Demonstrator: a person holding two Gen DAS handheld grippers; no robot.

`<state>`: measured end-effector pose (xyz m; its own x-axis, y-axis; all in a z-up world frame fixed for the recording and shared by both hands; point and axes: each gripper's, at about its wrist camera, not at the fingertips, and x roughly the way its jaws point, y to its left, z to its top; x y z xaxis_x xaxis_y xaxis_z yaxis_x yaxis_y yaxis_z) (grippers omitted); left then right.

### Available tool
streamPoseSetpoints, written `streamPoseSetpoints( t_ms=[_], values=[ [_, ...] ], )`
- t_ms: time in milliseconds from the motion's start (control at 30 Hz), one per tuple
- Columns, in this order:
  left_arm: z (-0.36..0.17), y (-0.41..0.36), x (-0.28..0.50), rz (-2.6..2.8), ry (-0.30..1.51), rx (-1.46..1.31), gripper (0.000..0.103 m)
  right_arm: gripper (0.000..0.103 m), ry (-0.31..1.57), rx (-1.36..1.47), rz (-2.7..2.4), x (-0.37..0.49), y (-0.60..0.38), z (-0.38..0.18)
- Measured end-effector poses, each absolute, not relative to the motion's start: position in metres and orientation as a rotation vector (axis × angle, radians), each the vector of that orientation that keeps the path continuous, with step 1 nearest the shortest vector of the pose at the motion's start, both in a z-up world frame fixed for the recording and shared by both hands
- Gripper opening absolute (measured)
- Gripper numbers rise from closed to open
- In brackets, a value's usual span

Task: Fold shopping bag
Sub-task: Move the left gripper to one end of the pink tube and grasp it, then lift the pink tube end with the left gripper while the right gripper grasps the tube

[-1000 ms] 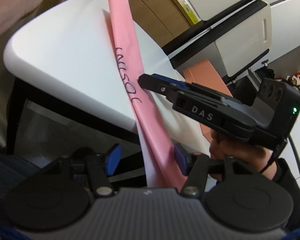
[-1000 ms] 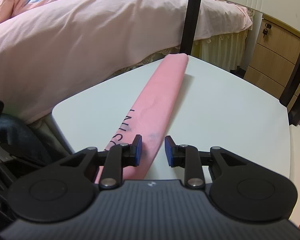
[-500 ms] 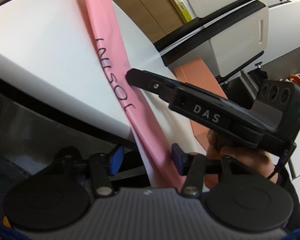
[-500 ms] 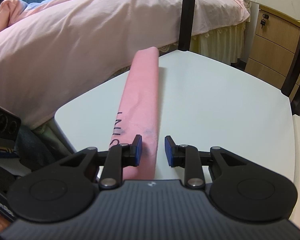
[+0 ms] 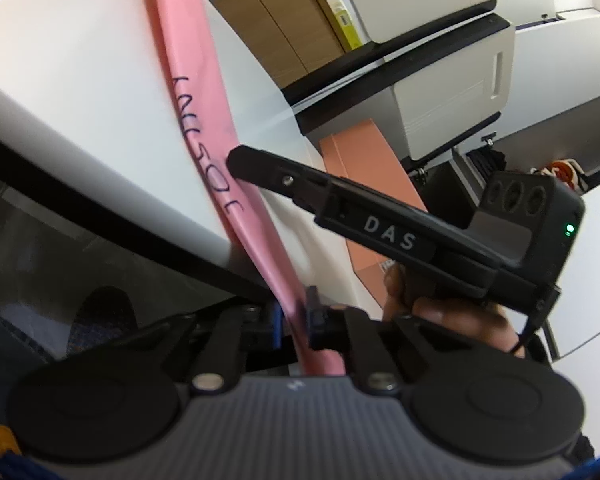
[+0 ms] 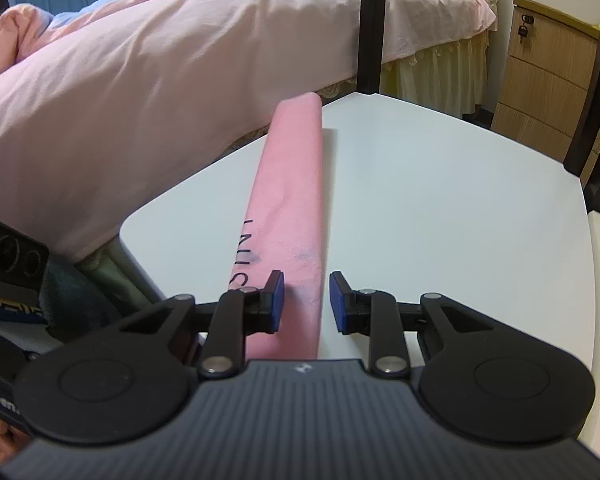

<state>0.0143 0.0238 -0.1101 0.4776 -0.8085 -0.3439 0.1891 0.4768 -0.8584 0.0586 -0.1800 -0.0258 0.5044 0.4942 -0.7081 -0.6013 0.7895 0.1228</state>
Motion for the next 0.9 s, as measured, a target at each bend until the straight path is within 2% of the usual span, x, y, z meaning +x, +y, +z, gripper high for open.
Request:
streamPoseSetpoints(
  t_ms=[167, 533, 633, 667, 700, 900],
  values=[
    [-0.107, 0.031, 0.009, -0.729, 0.83, -0.862, 0.006, 0.03, 0.823, -0.029, 0.677, 0.061, -0.196, -0.023],
    [-0.074, 0.043, -0.002, -0.835, 0.692, -0.814, 0.005, 0.035, 0.773, 0.454, 0.793, 0.069, -0.259, -0.005],
    [-0.065, 0.046, -0.008, -0.876, 0.662, -0.792, 0.005, 0.046, 0.75, 0.533, 0.843, 0.07, -0.269, -0.002],
    [-0.062, 0.047, -0.009, -0.887, 0.654, -0.784, 0.005, 0.055, 0.744, 0.552, 0.859, 0.07, -0.271, -0.001],
    [-0.06, 0.047, -0.011, -0.895, 0.647, -0.775, 0.005, 0.059, 0.738, 0.565, 0.875, 0.07, -0.273, 0.0],
    [-0.053, 0.043, -0.019, -0.959, 0.627, -0.732, 0.005, 0.059, 0.682, 0.606, 0.942, 0.071, -0.276, 0.007]
  ],
)
